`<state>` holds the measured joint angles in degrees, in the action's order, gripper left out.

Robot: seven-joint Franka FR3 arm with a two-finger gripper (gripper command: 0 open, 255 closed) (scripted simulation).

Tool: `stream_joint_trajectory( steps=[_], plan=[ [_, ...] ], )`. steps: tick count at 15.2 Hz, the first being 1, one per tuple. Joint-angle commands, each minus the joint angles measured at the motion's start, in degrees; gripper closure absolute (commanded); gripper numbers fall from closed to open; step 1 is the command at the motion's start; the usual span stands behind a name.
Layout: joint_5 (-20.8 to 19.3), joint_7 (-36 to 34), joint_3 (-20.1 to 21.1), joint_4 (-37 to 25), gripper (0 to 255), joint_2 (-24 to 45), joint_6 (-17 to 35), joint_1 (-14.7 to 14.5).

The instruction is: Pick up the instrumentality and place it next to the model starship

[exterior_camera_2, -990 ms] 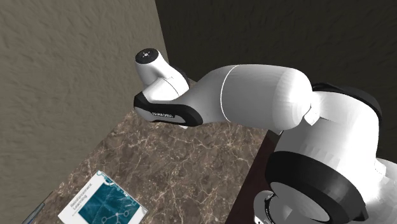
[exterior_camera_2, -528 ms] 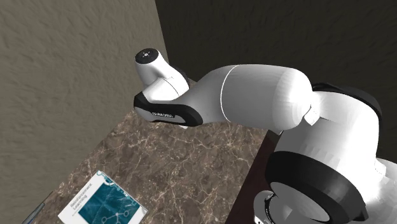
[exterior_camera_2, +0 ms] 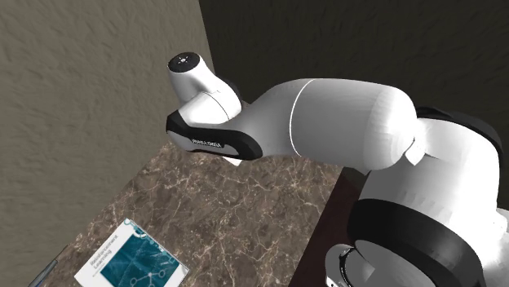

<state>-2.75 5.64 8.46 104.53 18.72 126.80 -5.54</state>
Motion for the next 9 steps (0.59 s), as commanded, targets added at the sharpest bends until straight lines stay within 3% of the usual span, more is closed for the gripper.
stream_joint_trajectory(
  steps=[1, 9],
  plan=[
    [0.2, 0.2, 0.0, -0.5, 255, -0.8, -1.3, 0.1],
    [0.6, 0.4, 0.2, -3.7, 255, -3.0, -6.7, 0.2]
  ],
)
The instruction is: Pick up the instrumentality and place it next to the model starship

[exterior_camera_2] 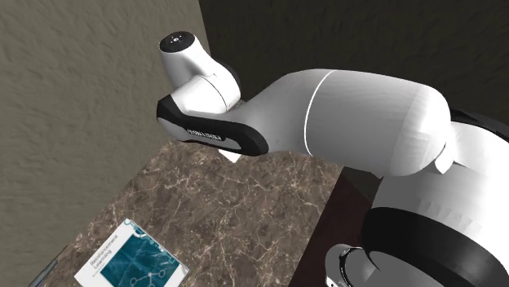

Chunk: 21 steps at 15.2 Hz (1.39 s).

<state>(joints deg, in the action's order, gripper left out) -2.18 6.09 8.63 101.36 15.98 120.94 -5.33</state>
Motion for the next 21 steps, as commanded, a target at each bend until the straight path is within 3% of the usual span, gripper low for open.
stream_joint_trajectory(
  steps=[1, 21],
  plan=[
    [0.1, 0.0, 0.0, -1.0, 255, -0.5, -1.5, 0.0],
    [0.6, 0.3, 0.2, -13.2, 255, -2.7, -15.9, -0.1]
  ],
)
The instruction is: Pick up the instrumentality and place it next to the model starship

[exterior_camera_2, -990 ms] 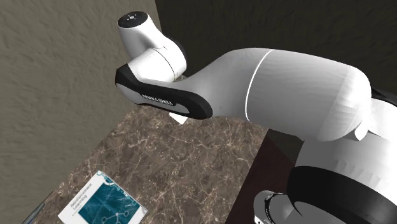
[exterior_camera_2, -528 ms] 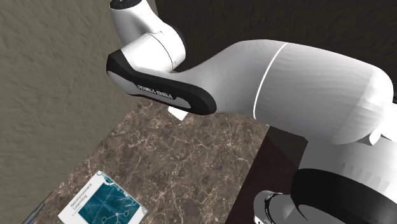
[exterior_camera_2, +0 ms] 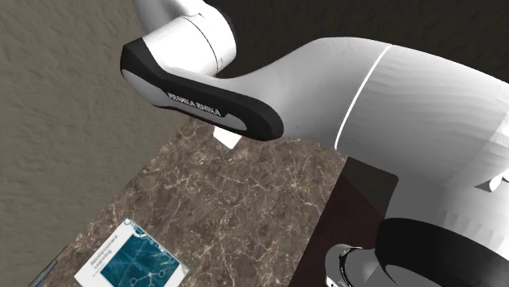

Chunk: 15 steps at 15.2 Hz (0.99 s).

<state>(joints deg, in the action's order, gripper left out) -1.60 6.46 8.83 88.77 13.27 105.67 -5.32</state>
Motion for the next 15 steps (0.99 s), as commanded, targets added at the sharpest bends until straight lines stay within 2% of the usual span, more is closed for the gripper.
stream_joint_trajectory(
  steps=[1, 8, 15],
  plan=[
    [0.0, -1.1, 0.4, 1.3, 255, -1.4, -0.1, -0.6],
    [0.6, -8.3, 3.7, 11.7, 255, -9.4, 2.4, -4.6],
    [1.4, -16.3, 7.7, 18.3, 255, -14.9, 3.6, -8.7]
  ],
)
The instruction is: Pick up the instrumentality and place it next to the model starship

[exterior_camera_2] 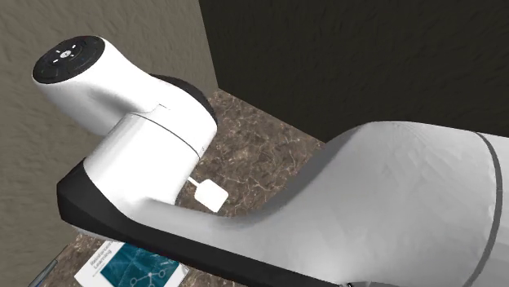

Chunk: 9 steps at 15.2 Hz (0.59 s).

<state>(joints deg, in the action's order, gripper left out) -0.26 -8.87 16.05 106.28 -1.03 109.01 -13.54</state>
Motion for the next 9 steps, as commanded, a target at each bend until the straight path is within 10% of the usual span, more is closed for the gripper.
stream_joint_trajectory(
  steps=[1, 9],
  plan=[
    [0.2, -2.2, 1.1, 1.4, 255, -1.2, 0.3, -1.1],
    [0.8, -12.4, 6.7, 4.2, 255, -3.9, 0.5, -5.9]
  ],
)
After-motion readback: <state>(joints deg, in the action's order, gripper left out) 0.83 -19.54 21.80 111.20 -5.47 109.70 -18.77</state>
